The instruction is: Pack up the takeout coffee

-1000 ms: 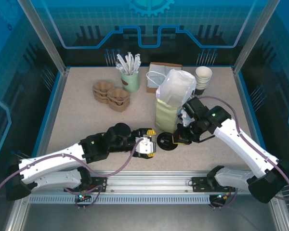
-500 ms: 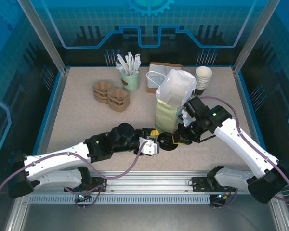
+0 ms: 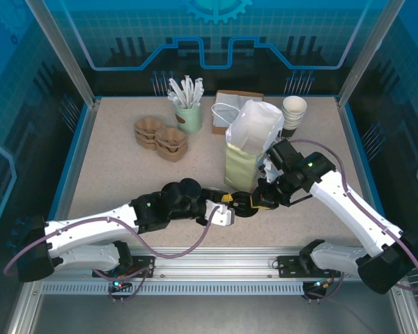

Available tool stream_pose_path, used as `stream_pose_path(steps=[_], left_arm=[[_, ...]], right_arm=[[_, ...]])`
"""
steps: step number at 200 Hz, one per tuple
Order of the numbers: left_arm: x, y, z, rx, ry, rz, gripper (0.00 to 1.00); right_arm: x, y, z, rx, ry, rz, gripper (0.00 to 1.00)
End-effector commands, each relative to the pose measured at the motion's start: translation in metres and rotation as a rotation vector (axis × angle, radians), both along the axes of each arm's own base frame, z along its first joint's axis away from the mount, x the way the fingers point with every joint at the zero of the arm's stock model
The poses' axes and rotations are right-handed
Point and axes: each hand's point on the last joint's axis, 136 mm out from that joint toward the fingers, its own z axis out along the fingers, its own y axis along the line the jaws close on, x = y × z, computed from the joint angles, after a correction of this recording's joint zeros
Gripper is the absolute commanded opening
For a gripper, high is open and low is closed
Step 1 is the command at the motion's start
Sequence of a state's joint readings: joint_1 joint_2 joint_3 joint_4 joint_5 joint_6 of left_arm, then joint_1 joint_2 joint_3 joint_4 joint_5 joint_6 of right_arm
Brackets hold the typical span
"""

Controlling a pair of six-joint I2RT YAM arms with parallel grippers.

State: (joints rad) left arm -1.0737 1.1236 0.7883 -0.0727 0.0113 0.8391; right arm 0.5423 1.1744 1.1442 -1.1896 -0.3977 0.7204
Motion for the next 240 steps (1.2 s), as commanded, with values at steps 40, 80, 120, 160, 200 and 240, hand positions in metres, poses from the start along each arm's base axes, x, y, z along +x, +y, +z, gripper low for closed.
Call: stream_pose_path(steps=[40, 80, 120, 160, 200, 240], left_arm=[[0.003, -0.009, 0.019, -0.054, -0.044, -0.004, 0.31], [0.014, -0.008, 0.016, -0.027, -0.052, 0.051, 0.27], [0.015, -0.010, 0.009, 0.021, -0.096, 0.044, 0.26], [0.016, -0.013, 0.009, 0.032, -0.117, 0.032, 0.30], [0.018, -0.016, 0.007, 0.030, -0.125, 0.035, 0.22], [0.018, -0.018, 0.007, 0.026, -0.098, 0.041, 0.15]], right_arm=[[-0.004, 0.005, -0.003, 0.024, 0.042, 0.019, 0.00], [-0.003, 0.006, -0.005, 0.030, 0.047, 0.011, 0.00], [-0.001, 0.011, -0.005, 0.056, 0.053, 0.014, 0.00], [0.001, 0.015, -0.006, 0.068, 0.058, 0.015, 0.00], [0.003, 0.017, -0.006, 0.072, 0.058, 0.019, 0.01], [0.006, 0.015, 0.000, 0.065, 0.030, 0.020, 0.14]])
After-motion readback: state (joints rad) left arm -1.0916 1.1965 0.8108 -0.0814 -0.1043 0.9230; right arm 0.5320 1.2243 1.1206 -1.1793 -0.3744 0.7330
